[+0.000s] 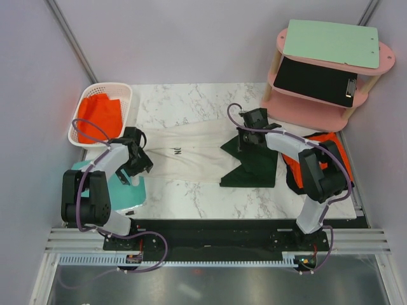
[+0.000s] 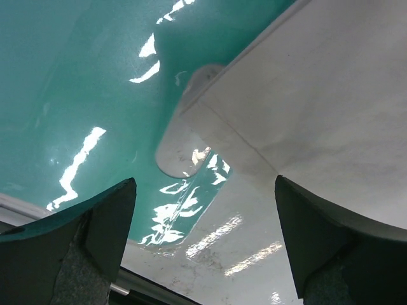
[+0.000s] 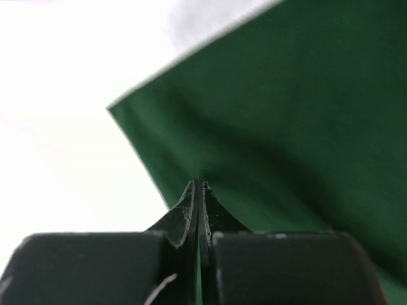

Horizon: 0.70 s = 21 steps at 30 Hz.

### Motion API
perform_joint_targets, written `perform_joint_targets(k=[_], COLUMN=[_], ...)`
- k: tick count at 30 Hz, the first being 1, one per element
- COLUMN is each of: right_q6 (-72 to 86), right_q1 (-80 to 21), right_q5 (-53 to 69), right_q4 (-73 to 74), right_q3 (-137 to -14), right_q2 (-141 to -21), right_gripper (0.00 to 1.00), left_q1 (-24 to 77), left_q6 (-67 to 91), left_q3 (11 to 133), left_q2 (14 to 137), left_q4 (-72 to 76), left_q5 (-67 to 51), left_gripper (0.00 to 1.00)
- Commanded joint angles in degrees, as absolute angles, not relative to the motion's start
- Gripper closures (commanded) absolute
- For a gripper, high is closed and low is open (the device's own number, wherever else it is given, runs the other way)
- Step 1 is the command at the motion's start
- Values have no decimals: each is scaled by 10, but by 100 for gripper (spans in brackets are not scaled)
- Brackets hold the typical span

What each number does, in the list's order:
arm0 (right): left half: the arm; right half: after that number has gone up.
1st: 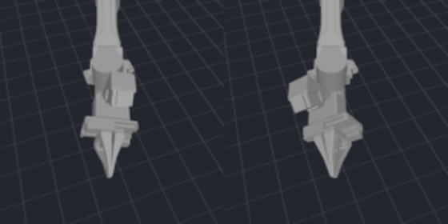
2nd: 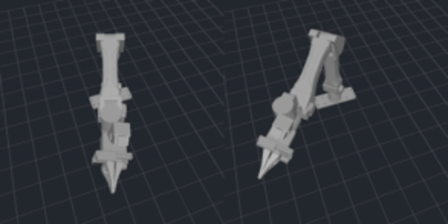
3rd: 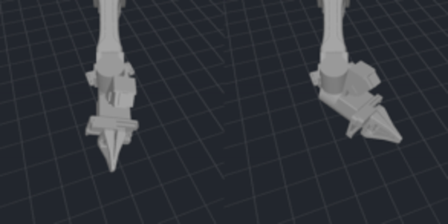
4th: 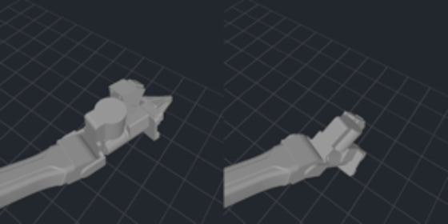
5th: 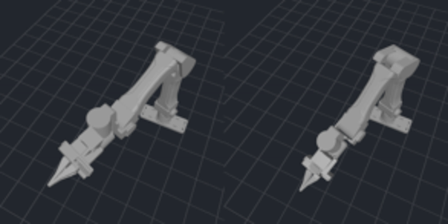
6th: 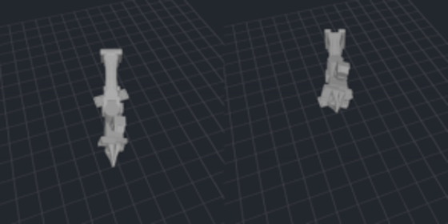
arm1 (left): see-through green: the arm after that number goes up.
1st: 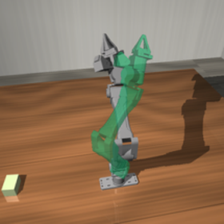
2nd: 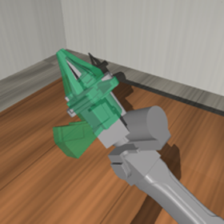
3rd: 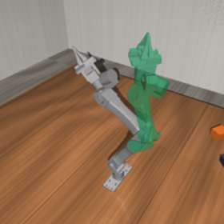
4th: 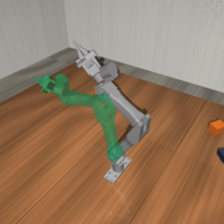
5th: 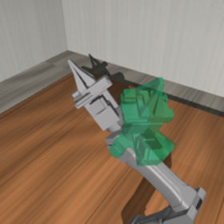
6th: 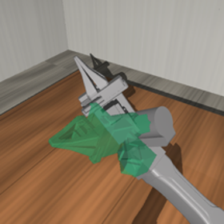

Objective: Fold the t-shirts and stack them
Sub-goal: Fold the tshirt

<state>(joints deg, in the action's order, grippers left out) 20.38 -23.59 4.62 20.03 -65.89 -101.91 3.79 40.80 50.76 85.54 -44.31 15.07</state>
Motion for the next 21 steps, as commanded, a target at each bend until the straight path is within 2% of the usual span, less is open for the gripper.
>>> perform_joint_targets(k=[1, 7, 12, 13, 14, 16, 19, 20, 21], right_q6=[208, 211, 226, 229, 230, 231, 234, 237, 240], right_q1=[-276, -324, -351, -354, -358, -368, -381, -386, -390], right_q5=[78, 105, 156, 163, 173, 189, 207, 208, 207], right_q4=[152, 135, 111, 109, 109, 105, 79, 69, 58], right_q3=[-756, -888, -996, -1011, -1039, -1060, -1077, -1077, -1077], right_q2=[-1061, -1151, -1240, -1267, -1280, -1312, -1335, -1339, -1341], right_gripper=[100, 100, 100, 100, 100, 100, 100, 100, 100], left_q1=[32, 27, 24, 24, 23, 23, 23, 23, 23], left_q6=[453, 454, 446, 446, 446, 446, 446, 446, 445], left_q3=[504, 511, 515, 514, 511, 511, 512, 512, 511], left_q2=[842, 840, 866, 873, 875, 882, 889, 885, 884], left_q4=[-410, -393, -375, -372, -367, -360, -360, -360, -359], left_q5=[180, 196, 183, 181, 178, 174, 171, 172, 174], left_gripper=[5, 10, 29, 33, 44, 54, 78, 91, 96])
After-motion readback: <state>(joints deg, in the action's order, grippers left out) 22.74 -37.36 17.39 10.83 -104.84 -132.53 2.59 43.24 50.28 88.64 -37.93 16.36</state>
